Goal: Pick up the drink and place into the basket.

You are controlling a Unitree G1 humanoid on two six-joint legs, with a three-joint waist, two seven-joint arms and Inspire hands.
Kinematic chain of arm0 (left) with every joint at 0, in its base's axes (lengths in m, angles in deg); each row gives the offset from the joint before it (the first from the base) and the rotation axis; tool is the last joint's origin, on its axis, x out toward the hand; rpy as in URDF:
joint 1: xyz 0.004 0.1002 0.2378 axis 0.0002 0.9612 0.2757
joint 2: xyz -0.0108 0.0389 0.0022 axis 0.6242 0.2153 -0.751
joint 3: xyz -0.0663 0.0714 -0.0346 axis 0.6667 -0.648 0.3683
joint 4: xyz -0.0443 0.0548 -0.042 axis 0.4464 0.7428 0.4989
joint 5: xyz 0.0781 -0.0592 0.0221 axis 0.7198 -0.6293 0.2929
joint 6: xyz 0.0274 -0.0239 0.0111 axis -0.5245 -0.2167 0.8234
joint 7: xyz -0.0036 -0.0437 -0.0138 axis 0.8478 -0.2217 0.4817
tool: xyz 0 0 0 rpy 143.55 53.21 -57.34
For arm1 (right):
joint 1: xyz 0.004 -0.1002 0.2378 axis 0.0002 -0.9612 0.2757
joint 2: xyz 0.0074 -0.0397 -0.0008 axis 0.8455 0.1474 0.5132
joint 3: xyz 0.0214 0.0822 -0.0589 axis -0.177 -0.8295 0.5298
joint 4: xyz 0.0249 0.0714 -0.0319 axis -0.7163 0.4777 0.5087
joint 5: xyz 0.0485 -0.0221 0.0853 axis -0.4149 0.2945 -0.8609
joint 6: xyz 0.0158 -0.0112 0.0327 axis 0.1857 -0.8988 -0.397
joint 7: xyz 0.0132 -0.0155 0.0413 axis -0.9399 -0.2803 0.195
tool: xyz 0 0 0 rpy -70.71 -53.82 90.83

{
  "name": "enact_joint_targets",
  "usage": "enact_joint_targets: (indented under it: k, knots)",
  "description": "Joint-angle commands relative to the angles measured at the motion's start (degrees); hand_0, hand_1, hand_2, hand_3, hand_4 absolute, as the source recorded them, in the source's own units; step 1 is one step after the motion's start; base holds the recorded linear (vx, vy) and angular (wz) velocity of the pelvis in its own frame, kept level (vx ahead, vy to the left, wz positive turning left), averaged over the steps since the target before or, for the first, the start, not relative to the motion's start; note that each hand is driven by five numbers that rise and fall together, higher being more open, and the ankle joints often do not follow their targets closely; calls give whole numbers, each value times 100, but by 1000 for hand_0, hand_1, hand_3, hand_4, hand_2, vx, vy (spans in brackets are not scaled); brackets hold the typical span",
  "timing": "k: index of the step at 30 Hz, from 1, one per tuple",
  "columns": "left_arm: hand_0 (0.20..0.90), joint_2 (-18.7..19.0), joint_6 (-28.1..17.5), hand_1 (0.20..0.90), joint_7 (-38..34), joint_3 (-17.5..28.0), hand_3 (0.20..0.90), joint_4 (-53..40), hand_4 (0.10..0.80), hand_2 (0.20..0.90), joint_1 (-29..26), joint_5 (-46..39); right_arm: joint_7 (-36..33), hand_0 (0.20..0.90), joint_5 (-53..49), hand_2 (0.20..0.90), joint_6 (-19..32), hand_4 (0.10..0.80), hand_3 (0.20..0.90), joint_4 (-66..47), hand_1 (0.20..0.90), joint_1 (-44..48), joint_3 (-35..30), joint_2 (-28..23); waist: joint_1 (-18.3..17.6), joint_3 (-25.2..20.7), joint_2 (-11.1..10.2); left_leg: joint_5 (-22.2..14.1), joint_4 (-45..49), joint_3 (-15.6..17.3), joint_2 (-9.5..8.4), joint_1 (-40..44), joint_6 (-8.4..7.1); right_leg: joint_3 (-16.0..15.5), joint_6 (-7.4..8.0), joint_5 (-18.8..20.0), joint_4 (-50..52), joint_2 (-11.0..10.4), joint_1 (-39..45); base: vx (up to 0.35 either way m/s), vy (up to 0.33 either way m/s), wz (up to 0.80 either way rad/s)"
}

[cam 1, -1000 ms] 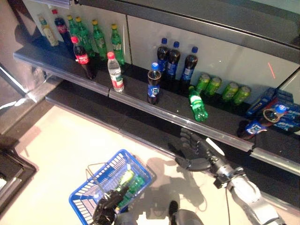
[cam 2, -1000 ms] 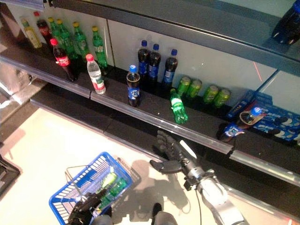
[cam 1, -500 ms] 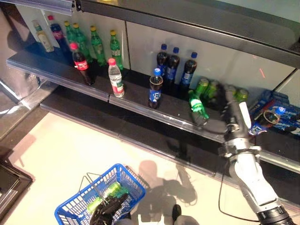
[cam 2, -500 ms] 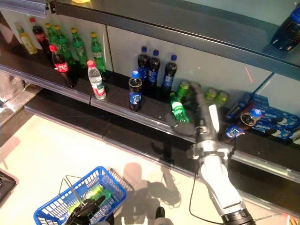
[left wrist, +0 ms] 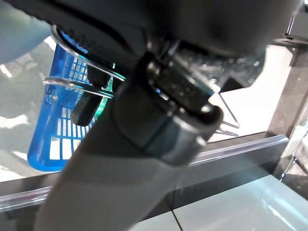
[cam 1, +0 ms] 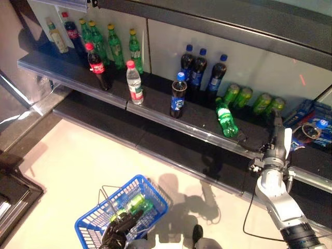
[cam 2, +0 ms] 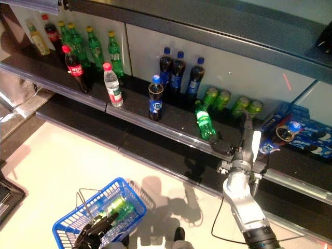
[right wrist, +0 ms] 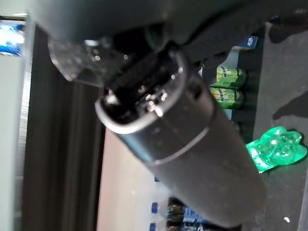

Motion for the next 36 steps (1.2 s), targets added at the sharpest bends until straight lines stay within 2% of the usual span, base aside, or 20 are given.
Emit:
enact_joint_targets:
  k: [1, 7, 13, 23, 36]
  knots:
    - [300, 329, -819, 300, 542, -22, 200, -716, 100, 300, -673, 74, -629, 900, 333, 900, 254, 800, 900, -213, 900, 1371, -69, -141, 240, 465, 29, -463, 1006, -167, 252, -445, 21, 69, -208, -407, 1016, -25, -558, -184, 12, 22]
    - [300, 359, -930, 300, 481, -215, 200, -830, 100, 300, -912, 65, -1082, 900, 252, 900, 254, 800, 900, 24, 900, 2091, -36, -184, 307, 1076, 174, -422, 1334, -388, 141, -963, 86, 70, -320, -403, 1304, -11, -996, -112, 20, 8]
    - [300, 422, -953, 300, 548, -229, 200, -848, 100, 300, -959, -16, -1145, 900, -94, 900, 153, 800, 900, 124, 900, 2564, -87, -366, 351, 1309, 233, -367, 1347, -423, 81, -1147, 113, 86, -328, -361, 1286, 5, -1139, -43, 15, 3]
    - [300, 472, -882, 300, 543, -262, 200, -926, 100, 300, -1121, 29, -1187, 900, -620, 900, -138, 800, 900, 454, 900, 3106, -72, -570, 423, 1417, 213, -345, 1390, -419, 48, -1241, 122, 76, -343, -363, 1257, 27, -1150, 5, -4, 2]
    - [300, 742, -608, 300, 415, -332, 200, -1061, 100, 300, -1227, 18, -1411, 900, -1506, 900, -735, 800, 900, 1989, 900, 4276, 162, -1283, 601, 1524, 212, -344, 1464, -481, 40, -1329, 125, -14, -386, -417, 1368, 38, -1194, 31, -16, 0]
